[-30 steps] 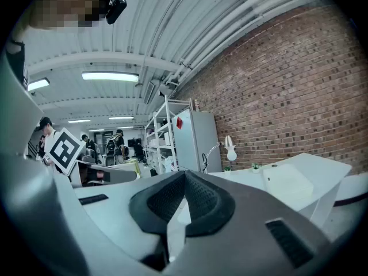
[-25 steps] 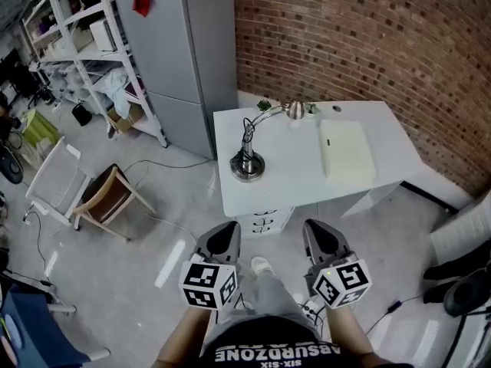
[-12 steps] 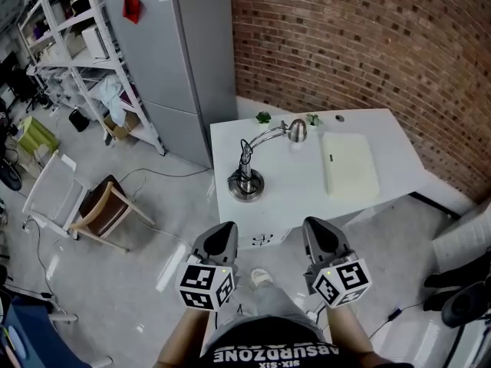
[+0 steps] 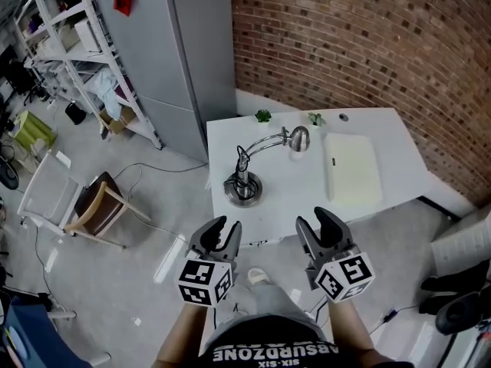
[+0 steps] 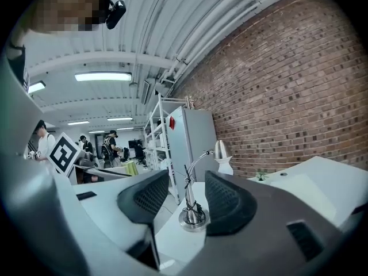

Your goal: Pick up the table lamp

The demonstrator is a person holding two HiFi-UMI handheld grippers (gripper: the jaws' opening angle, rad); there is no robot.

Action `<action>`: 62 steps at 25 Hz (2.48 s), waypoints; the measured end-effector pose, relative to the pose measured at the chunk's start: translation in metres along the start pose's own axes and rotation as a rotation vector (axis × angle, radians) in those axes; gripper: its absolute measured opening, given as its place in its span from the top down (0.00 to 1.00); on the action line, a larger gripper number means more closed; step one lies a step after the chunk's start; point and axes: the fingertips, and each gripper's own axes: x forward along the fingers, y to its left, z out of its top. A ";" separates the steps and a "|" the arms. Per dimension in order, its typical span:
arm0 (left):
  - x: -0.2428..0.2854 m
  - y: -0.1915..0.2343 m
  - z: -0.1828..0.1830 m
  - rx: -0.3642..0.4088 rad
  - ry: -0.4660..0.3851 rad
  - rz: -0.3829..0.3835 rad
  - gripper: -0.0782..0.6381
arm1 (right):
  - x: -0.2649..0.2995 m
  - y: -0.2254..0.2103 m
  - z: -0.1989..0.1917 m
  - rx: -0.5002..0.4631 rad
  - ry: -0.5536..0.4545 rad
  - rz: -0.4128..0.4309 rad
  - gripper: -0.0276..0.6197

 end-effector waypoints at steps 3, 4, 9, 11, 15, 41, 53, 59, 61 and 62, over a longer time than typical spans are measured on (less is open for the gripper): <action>0.014 0.004 -0.002 0.013 0.025 0.012 0.66 | 0.010 -0.011 0.002 0.000 0.009 0.009 0.65; 0.018 0.006 -0.002 0.013 0.031 0.016 0.64 | 0.014 -0.014 0.003 0.000 0.013 0.013 0.64; 0.038 0.015 0.000 0.002 0.055 0.035 0.61 | 0.034 -0.032 0.010 -0.001 0.027 0.027 0.62; 0.046 0.019 0.000 0.000 0.065 0.045 0.61 | 0.043 -0.042 0.010 0.006 0.031 0.029 0.59; 0.062 0.024 -0.003 0.002 0.093 0.059 0.60 | 0.062 -0.064 0.010 0.020 0.044 0.037 0.54; 0.143 0.060 -0.032 0.000 0.241 0.132 0.56 | 0.161 -0.114 0.030 -0.037 0.103 0.166 0.48; 0.179 0.084 -0.052 0.009 0.300 0.116 0.53 | 0.178 -0.115 0.016 -0.062 0.170 0.158 0.49; 0.200 0.096 -0.072 0.027 0.366 0.086 0.53 | 0.184 -0.114 0.012 -0.100 0.204 0.144 0.49; 0.208 0.097 -0.079 0.031 0.393 0.071 0.53 | 0.186 -0.115 0.011 -0.111 0.215 0.136 0.50; 0.211 0.098 -0.081 0.033 0.405 0.063 0.52 | 0.187 -0.116 0.010 -0.113 0.219 0.129 0.51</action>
